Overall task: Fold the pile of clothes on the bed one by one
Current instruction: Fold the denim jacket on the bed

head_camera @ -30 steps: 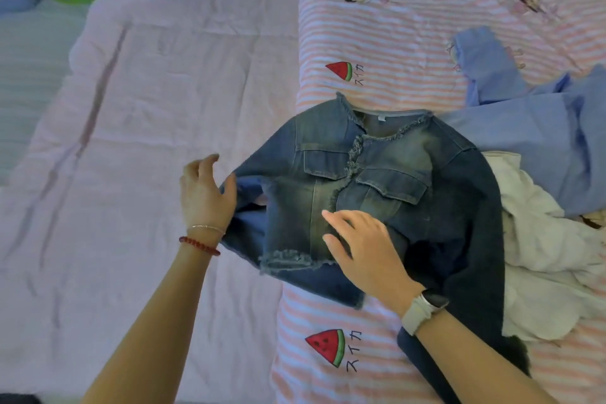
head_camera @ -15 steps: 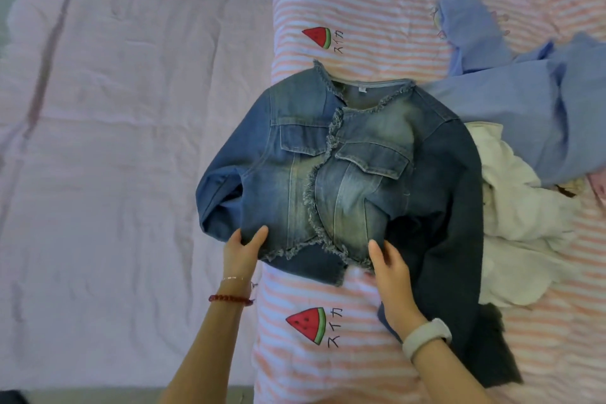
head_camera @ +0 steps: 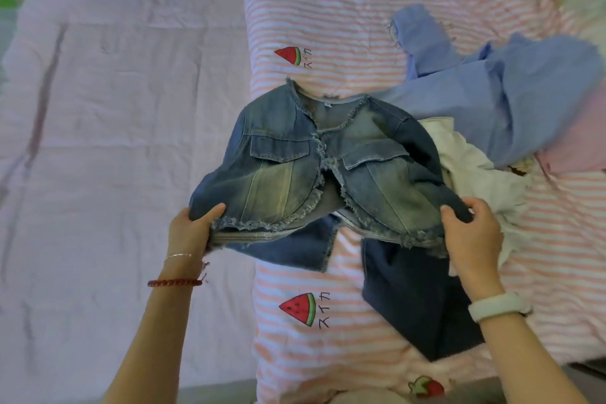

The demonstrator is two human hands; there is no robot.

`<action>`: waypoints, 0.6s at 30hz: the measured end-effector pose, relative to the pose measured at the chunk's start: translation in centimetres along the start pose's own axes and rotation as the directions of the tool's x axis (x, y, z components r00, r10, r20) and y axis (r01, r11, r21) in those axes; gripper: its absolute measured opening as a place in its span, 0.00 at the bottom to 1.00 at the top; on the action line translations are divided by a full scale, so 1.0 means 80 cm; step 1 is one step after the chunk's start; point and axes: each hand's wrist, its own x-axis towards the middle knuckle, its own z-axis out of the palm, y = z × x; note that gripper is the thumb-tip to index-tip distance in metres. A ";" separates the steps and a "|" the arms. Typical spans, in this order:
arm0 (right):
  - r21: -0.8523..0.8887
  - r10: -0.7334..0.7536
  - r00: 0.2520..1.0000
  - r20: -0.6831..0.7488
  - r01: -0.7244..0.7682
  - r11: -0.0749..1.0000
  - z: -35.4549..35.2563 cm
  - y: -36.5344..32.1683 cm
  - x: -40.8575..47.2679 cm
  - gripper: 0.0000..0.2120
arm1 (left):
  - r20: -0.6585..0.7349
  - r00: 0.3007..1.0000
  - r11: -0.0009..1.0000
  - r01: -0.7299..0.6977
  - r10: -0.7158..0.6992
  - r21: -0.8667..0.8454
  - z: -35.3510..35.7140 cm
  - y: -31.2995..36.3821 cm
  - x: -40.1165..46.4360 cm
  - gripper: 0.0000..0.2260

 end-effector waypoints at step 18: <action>0.168 0.052 0.992 0.115 -0.071 0.983 0.044 0.083 -0.045 0.32 | 0.265 0.844 0.438 -0.481 0.466 0.759 0.078 -0.097 -0.044 0.28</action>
